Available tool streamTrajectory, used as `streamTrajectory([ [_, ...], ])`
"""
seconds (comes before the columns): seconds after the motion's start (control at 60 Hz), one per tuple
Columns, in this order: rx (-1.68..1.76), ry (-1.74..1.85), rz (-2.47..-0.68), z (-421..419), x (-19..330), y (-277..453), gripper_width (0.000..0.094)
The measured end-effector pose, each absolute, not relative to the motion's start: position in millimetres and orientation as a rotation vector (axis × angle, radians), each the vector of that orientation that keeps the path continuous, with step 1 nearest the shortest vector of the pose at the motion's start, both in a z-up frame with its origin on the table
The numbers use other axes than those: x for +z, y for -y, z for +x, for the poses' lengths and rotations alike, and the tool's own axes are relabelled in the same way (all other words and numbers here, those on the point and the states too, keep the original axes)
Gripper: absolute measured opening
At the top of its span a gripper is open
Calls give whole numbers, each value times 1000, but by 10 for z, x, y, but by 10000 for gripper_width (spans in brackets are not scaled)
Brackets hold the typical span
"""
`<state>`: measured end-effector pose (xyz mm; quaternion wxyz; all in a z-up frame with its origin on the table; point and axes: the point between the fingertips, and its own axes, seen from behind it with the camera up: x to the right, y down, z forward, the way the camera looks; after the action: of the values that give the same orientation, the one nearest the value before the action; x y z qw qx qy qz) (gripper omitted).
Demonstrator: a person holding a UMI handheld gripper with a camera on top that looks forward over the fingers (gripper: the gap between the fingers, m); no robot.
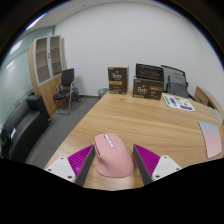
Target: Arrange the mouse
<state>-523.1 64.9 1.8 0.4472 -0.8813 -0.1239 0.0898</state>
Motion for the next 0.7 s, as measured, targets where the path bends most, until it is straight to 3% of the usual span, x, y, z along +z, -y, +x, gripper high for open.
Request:
streamTrajectory([
  [0.133, 195, 287, -2194, -5127, -74, -916, 807],
  [0.233, 182, 279, -2196, -5052, -89, -1070, 758],
  [0.283, 183, 275, -2192, -5042, -90, -1125, 717],
  [0.333, 175, 266, -2187, -5007, -96, -1160, 595],
  [0.467, 168, 222, -2198, -4937, -118, -1148, 480],
  [0.633, 215, 220, -2251, -4957, -90, -1144, 409],
  [0.7, 279, 189, -2226, -4939, 198, -1203, 411],
])
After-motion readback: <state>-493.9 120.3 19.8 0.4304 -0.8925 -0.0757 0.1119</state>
